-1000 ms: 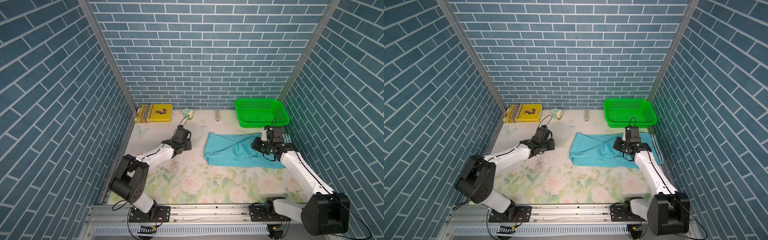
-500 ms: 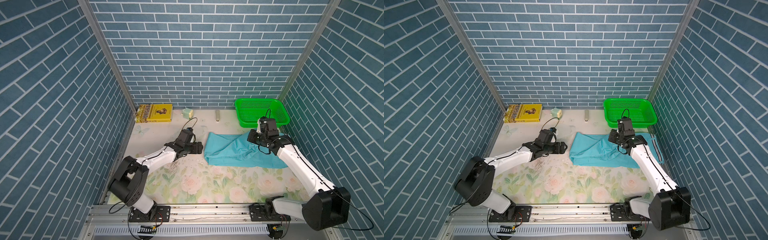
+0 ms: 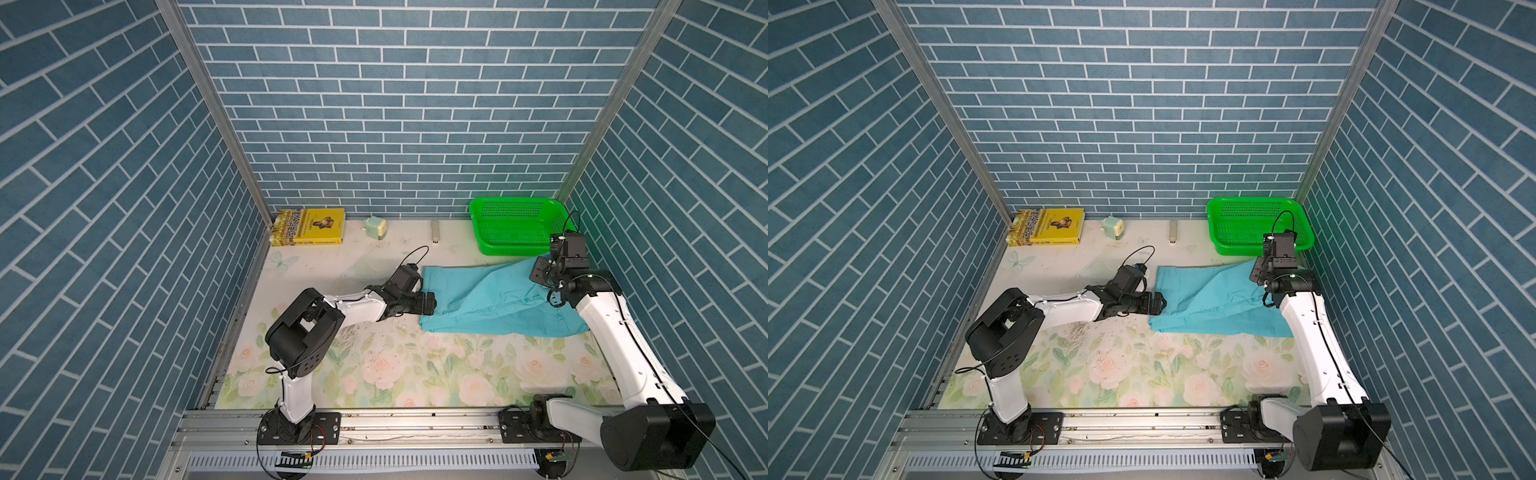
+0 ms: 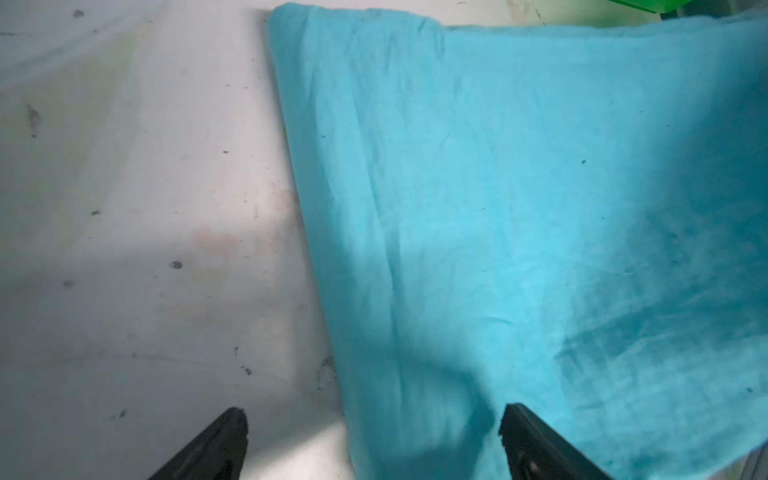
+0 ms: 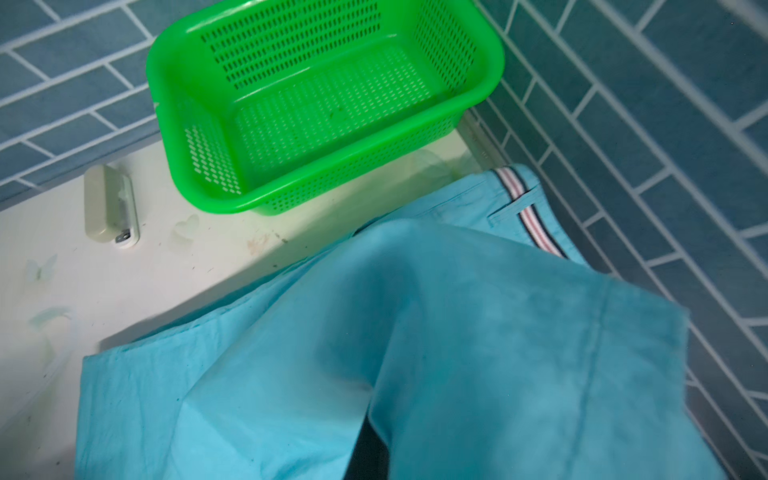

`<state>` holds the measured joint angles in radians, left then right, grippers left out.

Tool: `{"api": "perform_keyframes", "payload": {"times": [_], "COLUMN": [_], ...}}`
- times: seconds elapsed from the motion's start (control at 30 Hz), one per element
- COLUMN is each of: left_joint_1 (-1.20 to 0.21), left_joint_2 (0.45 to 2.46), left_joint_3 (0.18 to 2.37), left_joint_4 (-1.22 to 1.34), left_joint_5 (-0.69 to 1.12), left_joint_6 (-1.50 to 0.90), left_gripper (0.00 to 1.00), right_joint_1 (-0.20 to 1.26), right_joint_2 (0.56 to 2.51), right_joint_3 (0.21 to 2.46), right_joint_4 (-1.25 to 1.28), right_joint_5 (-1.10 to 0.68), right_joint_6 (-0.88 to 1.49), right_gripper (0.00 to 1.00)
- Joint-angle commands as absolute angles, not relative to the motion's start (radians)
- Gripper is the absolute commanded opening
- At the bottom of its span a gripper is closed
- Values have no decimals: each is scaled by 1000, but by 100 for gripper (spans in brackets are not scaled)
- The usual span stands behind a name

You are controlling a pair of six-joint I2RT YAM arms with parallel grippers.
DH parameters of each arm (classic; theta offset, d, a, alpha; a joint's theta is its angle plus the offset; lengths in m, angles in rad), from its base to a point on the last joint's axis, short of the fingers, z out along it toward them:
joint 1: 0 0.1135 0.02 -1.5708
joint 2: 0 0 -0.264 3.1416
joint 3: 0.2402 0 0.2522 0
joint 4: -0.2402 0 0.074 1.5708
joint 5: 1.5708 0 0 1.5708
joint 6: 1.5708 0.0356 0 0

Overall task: Roll up the long pants
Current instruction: Fold the long pant at the center of the board.

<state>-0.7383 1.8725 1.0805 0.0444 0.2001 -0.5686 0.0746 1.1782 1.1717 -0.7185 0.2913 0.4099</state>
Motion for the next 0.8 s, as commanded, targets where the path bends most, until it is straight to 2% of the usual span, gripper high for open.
{"api": "perform_keyframes", "payload": {"times": [0.0, 0.3, 0.37, 0.5, 0.53, 0.77], "left_joint_1": [-765, -818, -818, -810, -800, -637], "left_joint_2": [1909, 2007, 2022, 2033, 2025, 1843], "left_joint_3": [1093, 1124, 1121, 1123, 1121, 1061], "left_joint_4": [105, 236, 249, 214, 195, -104], "left_joint_5": [235, 328, 323, 285, 272, 158], "left_joint_6": [-599, -684, -701, -695, -688, -525], "left_gripper": [99, 80, 64, 11, 0, 0], "right_joint_1": [44, 15, 8, 6, 5, 11], "right_joint_2": [1159, 1187, 1186, 1181, 1177, 1131], "right_joint_3": [1179, 1136, 1137, 1128, 1118, 965], "right_joint_4": [-725, -701, -700, -694, -687, -557], "right_joint_5": [320, 294, 284, 233, 199, -67], "right_joint_6": [359, 367, 365, 376, 385, 483], "right_gripper": [0, 0, 0, 0, 0, 0]}}
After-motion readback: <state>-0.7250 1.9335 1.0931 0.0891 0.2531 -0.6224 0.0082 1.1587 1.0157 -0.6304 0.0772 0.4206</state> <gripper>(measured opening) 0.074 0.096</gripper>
